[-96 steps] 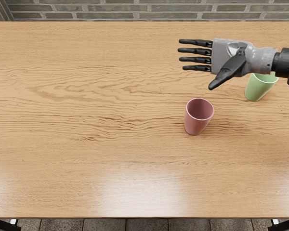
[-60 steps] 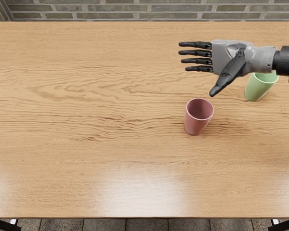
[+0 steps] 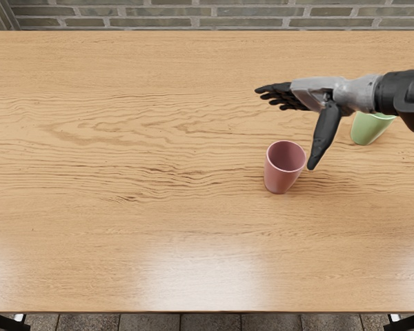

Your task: Pick up cup and place in cup with right hand

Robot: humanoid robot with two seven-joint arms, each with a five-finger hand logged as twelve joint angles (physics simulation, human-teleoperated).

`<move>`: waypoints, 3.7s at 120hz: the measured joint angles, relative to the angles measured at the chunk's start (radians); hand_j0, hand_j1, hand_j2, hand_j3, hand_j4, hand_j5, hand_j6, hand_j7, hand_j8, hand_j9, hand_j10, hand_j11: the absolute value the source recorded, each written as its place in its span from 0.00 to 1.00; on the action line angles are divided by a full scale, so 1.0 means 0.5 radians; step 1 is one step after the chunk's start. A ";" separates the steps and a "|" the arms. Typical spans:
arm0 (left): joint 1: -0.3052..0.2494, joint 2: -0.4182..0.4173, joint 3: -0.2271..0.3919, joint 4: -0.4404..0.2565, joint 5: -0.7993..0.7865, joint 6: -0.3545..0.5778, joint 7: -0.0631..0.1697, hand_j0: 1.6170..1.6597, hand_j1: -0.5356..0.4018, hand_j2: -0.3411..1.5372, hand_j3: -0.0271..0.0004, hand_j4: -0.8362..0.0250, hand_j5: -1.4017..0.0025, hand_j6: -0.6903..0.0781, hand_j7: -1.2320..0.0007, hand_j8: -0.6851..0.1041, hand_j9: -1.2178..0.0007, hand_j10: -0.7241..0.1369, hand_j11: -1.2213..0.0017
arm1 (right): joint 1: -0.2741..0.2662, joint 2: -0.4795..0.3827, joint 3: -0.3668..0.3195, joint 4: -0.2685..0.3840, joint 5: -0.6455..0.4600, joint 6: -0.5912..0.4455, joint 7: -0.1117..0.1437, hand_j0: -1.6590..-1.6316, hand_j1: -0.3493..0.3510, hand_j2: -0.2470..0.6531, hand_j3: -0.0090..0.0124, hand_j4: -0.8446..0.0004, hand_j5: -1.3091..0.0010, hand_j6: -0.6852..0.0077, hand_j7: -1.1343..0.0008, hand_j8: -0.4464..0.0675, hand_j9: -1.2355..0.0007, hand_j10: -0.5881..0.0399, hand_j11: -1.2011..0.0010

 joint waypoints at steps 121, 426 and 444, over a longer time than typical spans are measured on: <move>0.000 0.000 0.001 0.000 0.000 0.000 0.000 0.96 0.93 0.18 0.98 0.96 0.99 0.88 0.99 0.85 0.99 0.83 0.99 | -0.254 0.124 -0.321 0.243 -0.520 -0.964 -0.177 0.04 0.18 0.25 0.42 0.87 0.90 0.83 0.88 0.66 0.89 0.77 0.89; 0.000 0.000 0.000 0.000 0.000 0.000 0.000 0.96 0.93 0.18 0.99 0.96 0.99 0.88 0.99 0.85 0.99 0.83 0.99 | -0.137 -0.425 0.242 -0.031 -0.012 -0.460 -0.132 0.09 0.60 0.22 0.47 0.50 0.55 0.50 0.50 0.25 0.53 0.22 0.51; 0.000 0.000 0.000 0.000 0.000 0.000 0.000 0.96 0.93 0.18 0.99 0.96 0.99 0.88 0.99 0.85 0.99 0.83 0.99 | -0.132 -0.458 0.275 -0.123 0.012 -0.422 -0.130 0.02 0.60 0.23 0.61 0.52 0.54 0.48 0.50 0.25 0.51 0.24 0.50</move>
